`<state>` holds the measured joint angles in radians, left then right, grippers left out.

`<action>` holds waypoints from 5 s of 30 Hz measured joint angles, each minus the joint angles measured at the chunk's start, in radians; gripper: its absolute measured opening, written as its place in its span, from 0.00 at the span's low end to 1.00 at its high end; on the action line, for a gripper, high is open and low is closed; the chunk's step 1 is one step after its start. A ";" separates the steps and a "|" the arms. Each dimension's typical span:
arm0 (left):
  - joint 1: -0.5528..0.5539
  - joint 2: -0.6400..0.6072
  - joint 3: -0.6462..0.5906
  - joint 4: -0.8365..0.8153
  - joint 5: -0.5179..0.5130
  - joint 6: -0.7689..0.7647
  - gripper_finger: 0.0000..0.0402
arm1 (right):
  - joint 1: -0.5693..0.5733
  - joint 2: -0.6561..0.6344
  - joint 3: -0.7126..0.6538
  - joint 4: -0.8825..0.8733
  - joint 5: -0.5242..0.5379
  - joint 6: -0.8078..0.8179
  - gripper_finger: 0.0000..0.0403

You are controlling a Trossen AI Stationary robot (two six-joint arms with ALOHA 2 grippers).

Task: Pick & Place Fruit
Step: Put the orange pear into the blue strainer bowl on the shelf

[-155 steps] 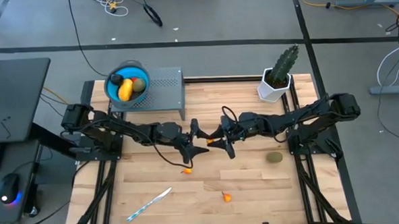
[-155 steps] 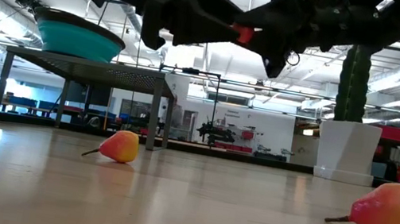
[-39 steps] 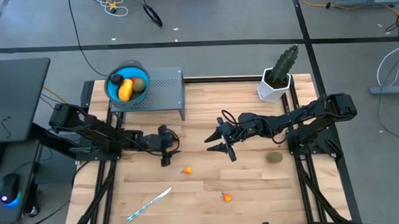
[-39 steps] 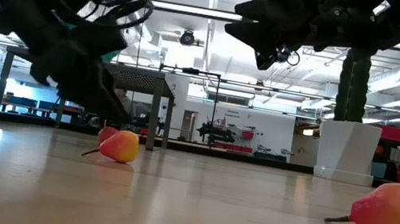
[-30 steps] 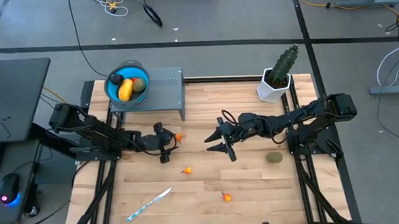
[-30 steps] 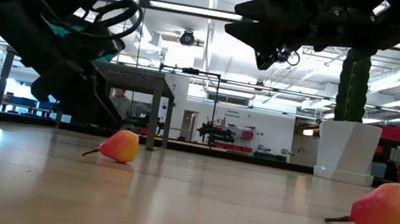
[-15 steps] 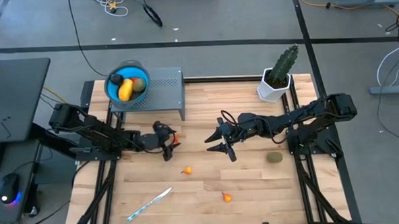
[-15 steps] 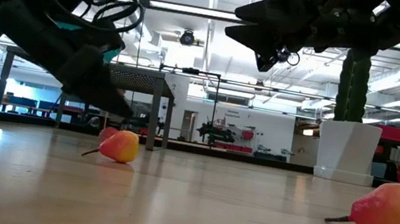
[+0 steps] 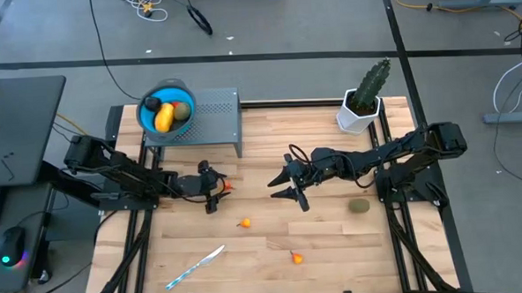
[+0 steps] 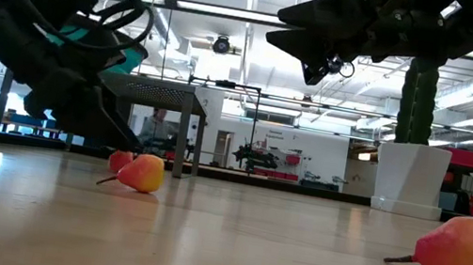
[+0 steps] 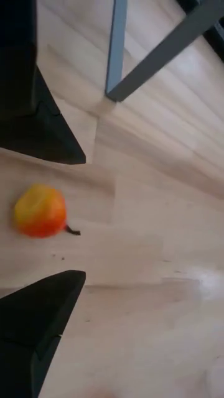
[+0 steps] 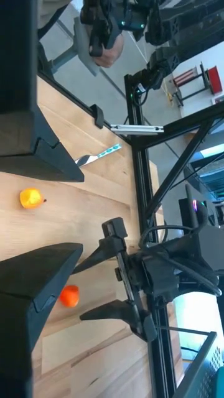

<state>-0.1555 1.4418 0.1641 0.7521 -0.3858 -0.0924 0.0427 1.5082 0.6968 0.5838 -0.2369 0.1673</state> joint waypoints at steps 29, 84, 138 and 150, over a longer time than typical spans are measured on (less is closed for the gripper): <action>0.053 0.171 0.011 0.140 -0.032 -0.006 0.72 | 0.000 0.000 0.000 -0.005 0.035 0.000 0.45; 0.111 0.280 0.036 0.196 0.024 -0.046 0.49 | 0.000 0.000 0.000 -0.023 0.052 0.000 0.45; 0.068 0.144 0.034 0.176 0.173 -0.042 0.33 | 0.000 0.000 0.000 -0.027 0.052 0.000 0.45; 0.039 -0.218 0.034 0.074 0.108 0.027 0.35 | 0.000 0.000 0.000 -0.027 0.052 -0.001 0.45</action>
<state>-0.1165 1.2239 0.1982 0.8265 -0.2779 -0.0658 0.0425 1.5082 0.6964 0.5571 -0.1844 0.1666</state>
